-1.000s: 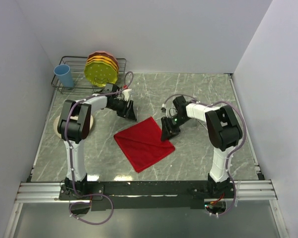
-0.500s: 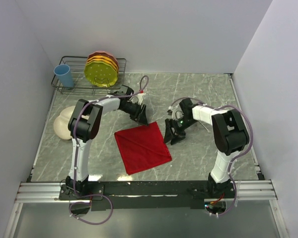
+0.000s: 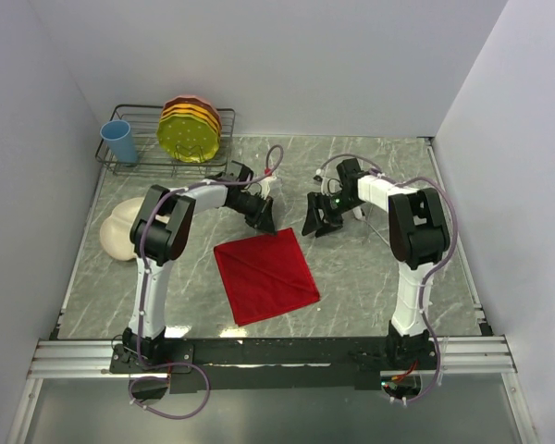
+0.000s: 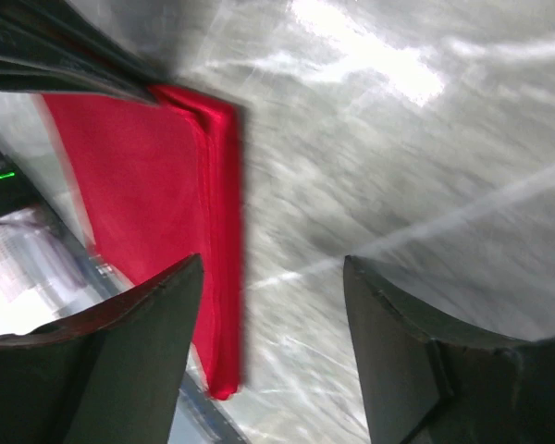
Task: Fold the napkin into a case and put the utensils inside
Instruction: Pick up the upper triangle-folded napkin from the center of the board.
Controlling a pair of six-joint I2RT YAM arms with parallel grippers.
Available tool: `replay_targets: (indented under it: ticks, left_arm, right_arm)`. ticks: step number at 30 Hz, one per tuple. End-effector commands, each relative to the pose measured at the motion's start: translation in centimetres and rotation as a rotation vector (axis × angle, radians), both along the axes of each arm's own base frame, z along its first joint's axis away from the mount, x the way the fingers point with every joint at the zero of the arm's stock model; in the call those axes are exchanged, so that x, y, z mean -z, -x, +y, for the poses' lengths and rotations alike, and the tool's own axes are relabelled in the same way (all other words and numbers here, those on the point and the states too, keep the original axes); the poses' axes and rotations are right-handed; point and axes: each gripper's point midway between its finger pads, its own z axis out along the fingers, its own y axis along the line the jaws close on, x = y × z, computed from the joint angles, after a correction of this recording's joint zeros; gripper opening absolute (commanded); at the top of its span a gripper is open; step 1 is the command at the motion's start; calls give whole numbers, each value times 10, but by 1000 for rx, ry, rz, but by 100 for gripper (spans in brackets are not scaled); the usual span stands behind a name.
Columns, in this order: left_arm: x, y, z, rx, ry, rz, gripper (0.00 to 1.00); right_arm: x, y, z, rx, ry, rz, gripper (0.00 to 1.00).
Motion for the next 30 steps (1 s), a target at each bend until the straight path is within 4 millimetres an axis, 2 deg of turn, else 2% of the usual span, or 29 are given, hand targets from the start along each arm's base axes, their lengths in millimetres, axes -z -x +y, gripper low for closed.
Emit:
replay_targets:
  ticks: [1,8,15,21,26,30]
  left_arm:
    - [-29,2,-9,68,61,-152,5]
    - [-44,10,-16,130,79,-251,1]
    - [-51,17,-14,157,92,-309,1]
    - [-54,28,-11,194,114,-315,1]
    - [-53,28,-11,203,110,-317,1]
    - [-54,29,-12,209,120,-317,2]
  right_arm:
    - [1,-20,12,-31,-51,-35,74]
    - [-1,-27,33,-98,-113,-48,82]
    - [-2,-12,53,-193,-188,-36,83]
    - [-1,-4,62,-239,-255,-17,79]
    - [-11,3,69,-273,-325,4,75]
    - [-11,8,71,-293,-329,-9,73]
